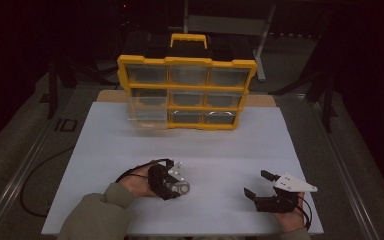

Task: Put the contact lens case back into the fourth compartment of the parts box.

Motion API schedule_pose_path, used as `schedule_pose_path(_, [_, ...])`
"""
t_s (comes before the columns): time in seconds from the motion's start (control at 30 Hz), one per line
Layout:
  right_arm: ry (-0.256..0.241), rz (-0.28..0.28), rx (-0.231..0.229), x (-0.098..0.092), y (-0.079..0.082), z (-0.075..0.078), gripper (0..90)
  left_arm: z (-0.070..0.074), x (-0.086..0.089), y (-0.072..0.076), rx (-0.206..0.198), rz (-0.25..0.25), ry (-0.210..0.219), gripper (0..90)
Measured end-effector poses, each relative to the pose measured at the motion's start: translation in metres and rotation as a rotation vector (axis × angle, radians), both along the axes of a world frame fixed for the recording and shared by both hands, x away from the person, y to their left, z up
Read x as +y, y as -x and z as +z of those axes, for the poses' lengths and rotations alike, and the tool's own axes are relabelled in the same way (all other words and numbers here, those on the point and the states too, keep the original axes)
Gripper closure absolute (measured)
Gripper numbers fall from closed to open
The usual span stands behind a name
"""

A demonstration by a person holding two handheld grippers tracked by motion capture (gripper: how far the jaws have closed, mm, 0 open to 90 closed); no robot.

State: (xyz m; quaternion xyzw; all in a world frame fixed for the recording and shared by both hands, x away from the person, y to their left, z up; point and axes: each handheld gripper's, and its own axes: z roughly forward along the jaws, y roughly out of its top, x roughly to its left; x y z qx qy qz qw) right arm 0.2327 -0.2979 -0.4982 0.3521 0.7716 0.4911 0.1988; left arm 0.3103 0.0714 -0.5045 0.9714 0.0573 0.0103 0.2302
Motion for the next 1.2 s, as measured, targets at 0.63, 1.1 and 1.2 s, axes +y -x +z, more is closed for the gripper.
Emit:
schedule_pose_path(0.63, [0.001, 0.0, 0.003, 0.0, 0.0, 0.0, 9.6, 0.02, 0.019, -0.003, -0.062, 0.07, 0.029, 49.8])
schedule_pose_path(1.1, [0.001, 0.0, 0.002, 0.0, 0.0, 0.0, 9.6, 0.038, 0.033, -0.006, -0.109, 0.106, 0.048, 49.8])
schedule_pose_path(1.2, [0.002, 0.001, 0.0, 0.0, 0.0, 0.0, 9.6, 0.042, 0.036, -0.007, -0.121, 0.109, 0.041, 49.8])
